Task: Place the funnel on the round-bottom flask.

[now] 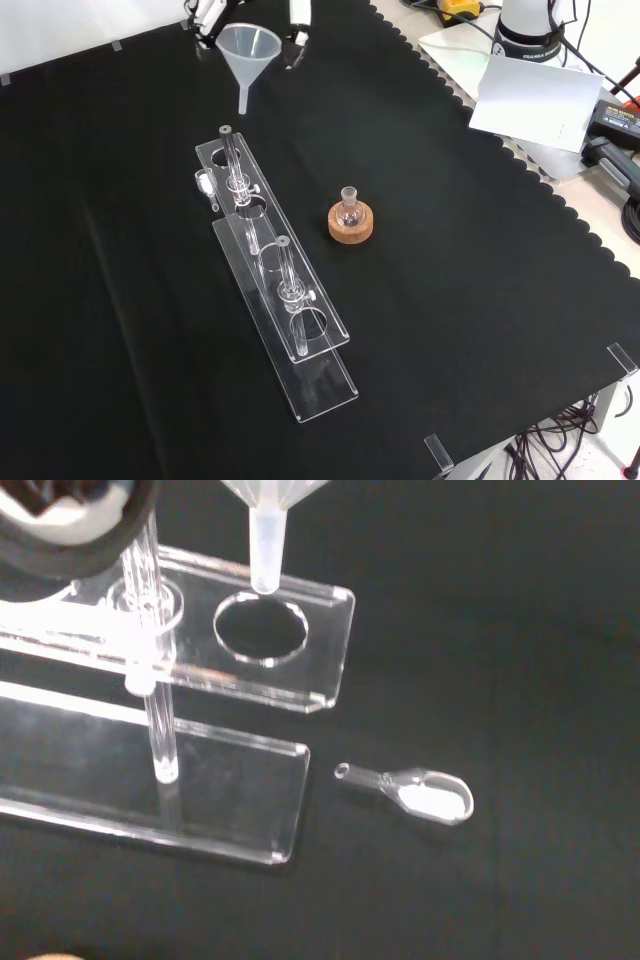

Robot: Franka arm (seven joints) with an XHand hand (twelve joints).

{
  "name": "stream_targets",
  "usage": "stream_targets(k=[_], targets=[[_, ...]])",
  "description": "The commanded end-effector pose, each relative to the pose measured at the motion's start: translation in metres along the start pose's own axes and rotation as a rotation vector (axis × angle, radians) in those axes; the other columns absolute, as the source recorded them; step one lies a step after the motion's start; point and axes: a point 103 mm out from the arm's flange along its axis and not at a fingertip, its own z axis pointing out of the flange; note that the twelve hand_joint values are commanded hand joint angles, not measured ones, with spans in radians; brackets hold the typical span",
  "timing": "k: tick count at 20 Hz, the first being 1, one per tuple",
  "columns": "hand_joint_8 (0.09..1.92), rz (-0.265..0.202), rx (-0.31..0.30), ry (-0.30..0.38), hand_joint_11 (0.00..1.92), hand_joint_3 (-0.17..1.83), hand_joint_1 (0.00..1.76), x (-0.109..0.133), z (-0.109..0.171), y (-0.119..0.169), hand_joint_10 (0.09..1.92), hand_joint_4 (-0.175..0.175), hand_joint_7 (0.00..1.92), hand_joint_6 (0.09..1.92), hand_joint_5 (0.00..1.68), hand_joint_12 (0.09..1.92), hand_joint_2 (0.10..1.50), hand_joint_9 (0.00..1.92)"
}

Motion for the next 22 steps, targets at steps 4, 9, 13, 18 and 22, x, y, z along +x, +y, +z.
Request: stream_targets(k=[4,9,13,18,22], targets=[[0.66,0.023,0.033,-0.006,0.67,0.53,0.78,0.019,0.017,-0.062,0.46,0.007,0.60,0.68,0.72,1.29,0.71,0.87],[0.66,0.022,0.046,-0.003,0.67,0.53,0.77,0.027,0.029,-0.080,0.46,0.007,0.60,0.69,0.72,1.29,0.71,0.87],[0.66,0.014,0.062,0.002,0.67,0.53,0.77,0.034,0.043,-0.088,0.46,0.007,0.59,0.69,0.72,1.29,0.71,0.87],[0.66,-0.004,0.087,0.010,0.66,0.53,0.77,0.047,0.063,-0.091,0.46,0.007,0.59,0.70,0.72,1.29,0.71,0.87],[0.66,-0.023,0.111,0.006,0.66,0.53,0.77,0.058,0.080,-0.088,0.46,0.007,0.59,0.70,0.72,1.29,0.71,0.87]])
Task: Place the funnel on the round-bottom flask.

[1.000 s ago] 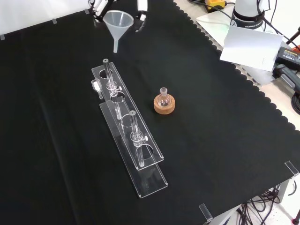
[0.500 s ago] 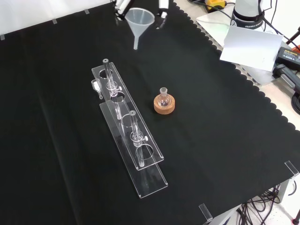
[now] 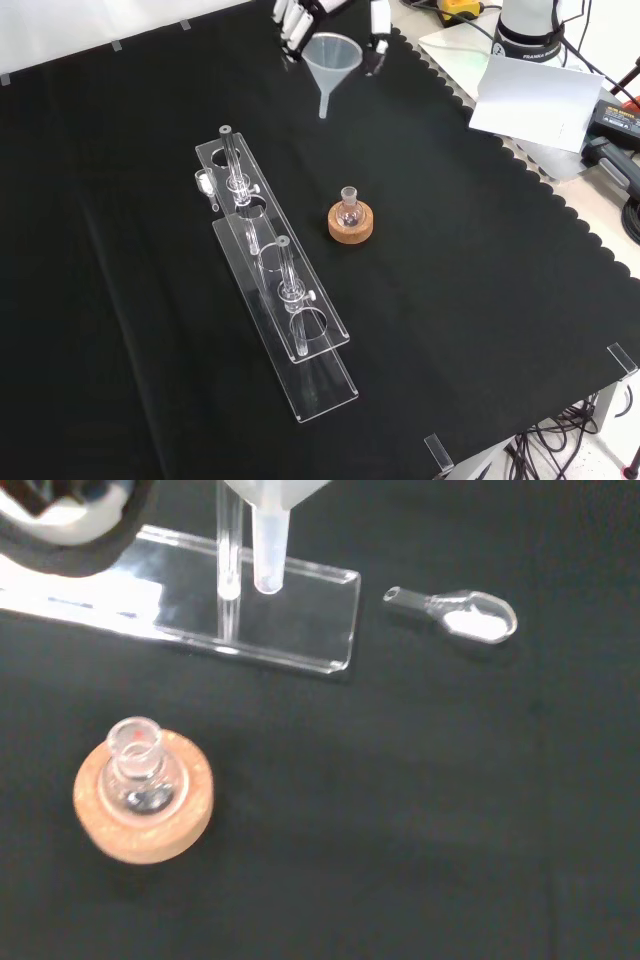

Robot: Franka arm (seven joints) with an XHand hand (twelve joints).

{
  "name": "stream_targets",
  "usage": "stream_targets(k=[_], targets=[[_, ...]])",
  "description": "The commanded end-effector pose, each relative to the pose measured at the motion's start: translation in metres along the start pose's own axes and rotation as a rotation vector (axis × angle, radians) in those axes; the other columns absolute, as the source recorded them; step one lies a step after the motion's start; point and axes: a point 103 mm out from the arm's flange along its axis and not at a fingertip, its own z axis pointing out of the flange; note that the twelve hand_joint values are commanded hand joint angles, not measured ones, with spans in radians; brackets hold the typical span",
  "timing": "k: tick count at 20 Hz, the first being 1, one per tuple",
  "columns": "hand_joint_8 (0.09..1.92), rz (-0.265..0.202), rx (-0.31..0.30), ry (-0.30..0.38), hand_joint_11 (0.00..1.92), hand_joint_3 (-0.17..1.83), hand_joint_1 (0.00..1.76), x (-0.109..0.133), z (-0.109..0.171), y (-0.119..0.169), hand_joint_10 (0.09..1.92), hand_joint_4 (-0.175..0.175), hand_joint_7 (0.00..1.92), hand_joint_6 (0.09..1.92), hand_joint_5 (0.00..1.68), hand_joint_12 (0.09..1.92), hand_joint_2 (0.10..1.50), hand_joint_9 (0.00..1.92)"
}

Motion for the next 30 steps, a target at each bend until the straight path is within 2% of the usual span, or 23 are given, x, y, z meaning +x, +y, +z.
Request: stream_targets(k=[1,14,24,30], targets=[[0.66,-0.028,0.025,0.002,0.66,0.53,0.77,0.020,0.021,0.005,0.46,0.006,0.59,0.70,0.72,1.29,0.71,0.87],[0.67,-0.076,0.082,-0.007,0.66,0.53,0.78,0.046,0.052,0.029,0.46,0.006,0.58,0.71,0.72,1.29,0.72,0.87],[0.67,-0.092,0.073,-0.008,0.66,0.53,0.79,0.051,0.060,0.040,0.46,0.006,0.58,0.71,0.72,1.30,0.72,0.86],[0.67,-0.096,0.094,-0.008,0.66,0.53,0.79,0.054,0.073,0.049,0.47,0.005,0.58,0.71,0.72,1.30,0.72,0.86]])
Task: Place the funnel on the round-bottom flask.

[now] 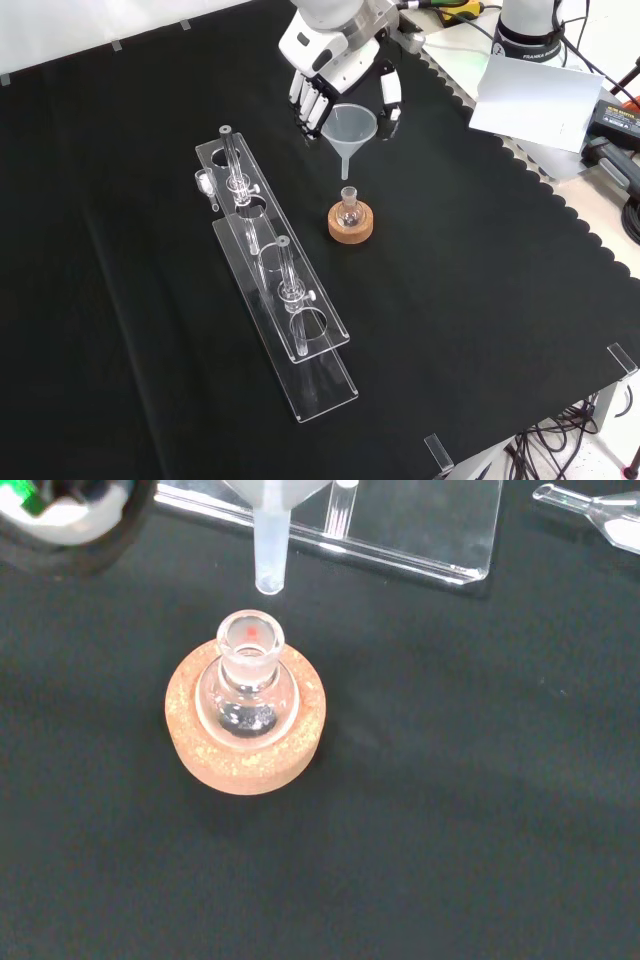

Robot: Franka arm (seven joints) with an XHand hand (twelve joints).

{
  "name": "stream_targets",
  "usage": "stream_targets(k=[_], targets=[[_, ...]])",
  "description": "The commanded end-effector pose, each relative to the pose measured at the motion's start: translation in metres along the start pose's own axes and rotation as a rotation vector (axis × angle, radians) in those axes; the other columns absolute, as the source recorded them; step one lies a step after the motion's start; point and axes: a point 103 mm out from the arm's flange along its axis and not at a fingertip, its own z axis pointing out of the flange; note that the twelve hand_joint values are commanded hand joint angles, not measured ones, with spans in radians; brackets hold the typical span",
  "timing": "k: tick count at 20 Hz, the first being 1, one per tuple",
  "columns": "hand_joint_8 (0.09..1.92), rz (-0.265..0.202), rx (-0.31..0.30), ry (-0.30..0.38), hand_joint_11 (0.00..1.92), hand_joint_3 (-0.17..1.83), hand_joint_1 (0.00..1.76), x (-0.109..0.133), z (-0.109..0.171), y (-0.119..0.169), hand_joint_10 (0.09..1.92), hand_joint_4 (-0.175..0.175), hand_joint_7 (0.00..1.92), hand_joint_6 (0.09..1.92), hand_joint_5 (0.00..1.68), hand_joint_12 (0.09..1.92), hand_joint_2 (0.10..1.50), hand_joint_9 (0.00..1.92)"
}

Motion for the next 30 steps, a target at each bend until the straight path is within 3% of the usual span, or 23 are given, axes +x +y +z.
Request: stream_targets(k=[1,30], targets=[[0.67,-0.006,0.008,0.007,0.66,0.54,0.79,0.000,0.011,0.009,0.47,0.005,0.58,0.71,0.72,1.30,0.72,0.86],[0.68,-0.006,0.012,0.021,0.66,0.54,0.80,0.010,0.035,0.019,0.47,0.005,0.57,0.71,0.73,1.29,0.72,0.86]])
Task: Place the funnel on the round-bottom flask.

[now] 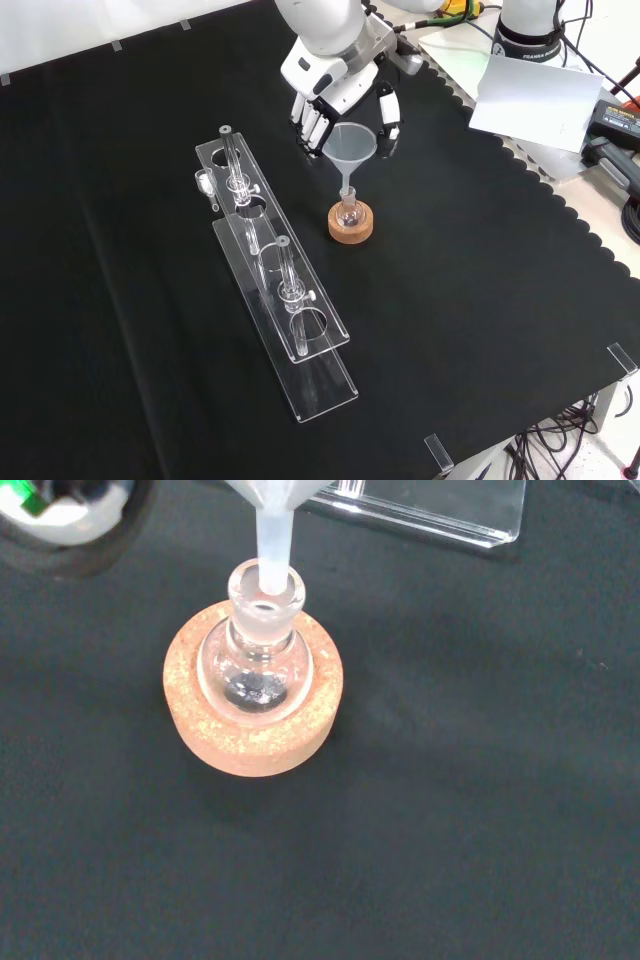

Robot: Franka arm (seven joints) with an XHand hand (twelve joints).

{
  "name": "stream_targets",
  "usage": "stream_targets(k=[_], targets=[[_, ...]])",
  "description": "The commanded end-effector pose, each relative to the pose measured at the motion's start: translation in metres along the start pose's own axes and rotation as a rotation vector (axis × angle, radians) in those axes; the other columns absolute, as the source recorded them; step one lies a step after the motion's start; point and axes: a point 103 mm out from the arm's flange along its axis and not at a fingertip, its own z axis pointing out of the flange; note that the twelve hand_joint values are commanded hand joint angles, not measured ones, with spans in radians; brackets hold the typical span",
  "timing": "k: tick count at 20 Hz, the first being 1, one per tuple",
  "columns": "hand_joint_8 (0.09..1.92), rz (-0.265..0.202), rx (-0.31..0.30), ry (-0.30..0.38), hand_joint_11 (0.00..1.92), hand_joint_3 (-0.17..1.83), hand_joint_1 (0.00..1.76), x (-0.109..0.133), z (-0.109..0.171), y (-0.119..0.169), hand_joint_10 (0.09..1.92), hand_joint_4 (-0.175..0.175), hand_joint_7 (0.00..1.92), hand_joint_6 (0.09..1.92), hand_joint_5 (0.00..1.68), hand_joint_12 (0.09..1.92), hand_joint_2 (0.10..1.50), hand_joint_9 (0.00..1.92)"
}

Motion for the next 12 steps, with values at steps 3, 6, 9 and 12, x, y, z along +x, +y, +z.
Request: stream_targets(k=[3,6,9,12], targets=[[0.68,-0.003,0.012,0.019,0.66,0.54,0.80,0.011,0.013,0.006,0.47,0.005,0.57,0.71,0.73,1.29,0.72,0.86],[0.68,-0.009,0.019,0.027,0.66,0.54,0.80,0.015,0.018,0.007,0.47,0.005,0.57,0.71,0.73,1.29,0.72,0.86],[0.68,-0.013,0.028,0.024,0.66,0.54,0.80,0.015,0.021,0.009,0.47,0.004,0.56,0.71,0.73,1.29,0.72,0.86],[0.68,-0.010,0.032,0.021,0.66,0.54,0.80,0.014,0.022,0.009,0.47,0.004,0.56,0.71,0.73,1.29,0.72,0.86]])
